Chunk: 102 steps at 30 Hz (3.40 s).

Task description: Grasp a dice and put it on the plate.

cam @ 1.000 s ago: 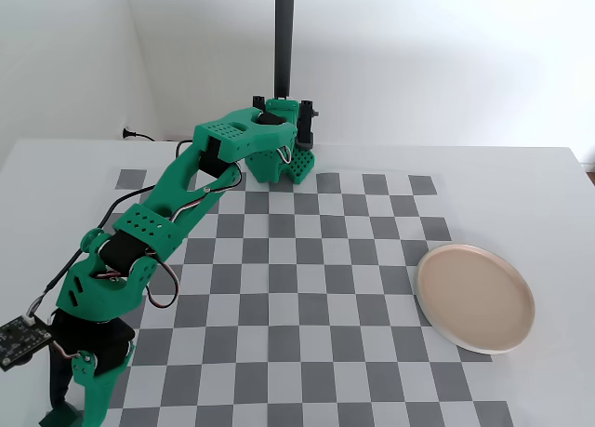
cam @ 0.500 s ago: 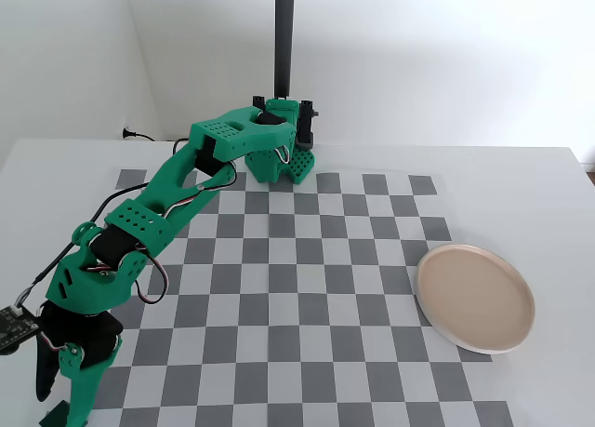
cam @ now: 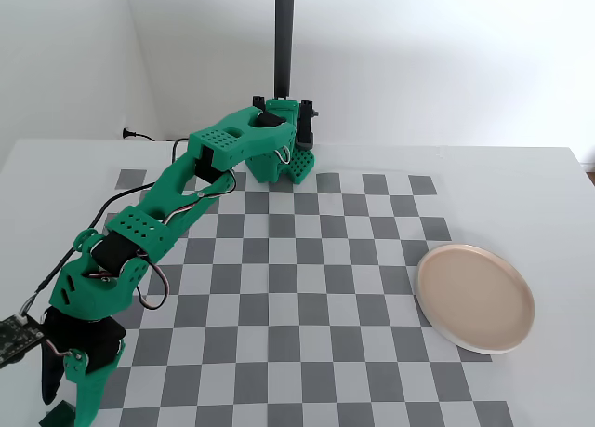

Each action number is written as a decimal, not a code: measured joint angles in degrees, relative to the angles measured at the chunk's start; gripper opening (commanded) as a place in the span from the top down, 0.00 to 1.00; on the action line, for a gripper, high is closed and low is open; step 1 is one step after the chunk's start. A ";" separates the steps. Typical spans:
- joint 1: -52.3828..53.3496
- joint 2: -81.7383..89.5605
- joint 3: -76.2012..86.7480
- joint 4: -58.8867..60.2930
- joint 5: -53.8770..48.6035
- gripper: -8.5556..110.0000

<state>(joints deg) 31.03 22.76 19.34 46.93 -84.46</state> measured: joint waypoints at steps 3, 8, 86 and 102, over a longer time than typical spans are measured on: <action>0.00 -1.93 -0.53 0.00 0.00 0.75; -0.26 -5.54 -3.78 0.00 0.00 0.75; -4.75 -6.06 -25.49 18.81 5.45 0.96; -7.91 20.13 18.81 2.99 5.54 0.96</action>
<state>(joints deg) 23.12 42.89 38.14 49.92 -78.93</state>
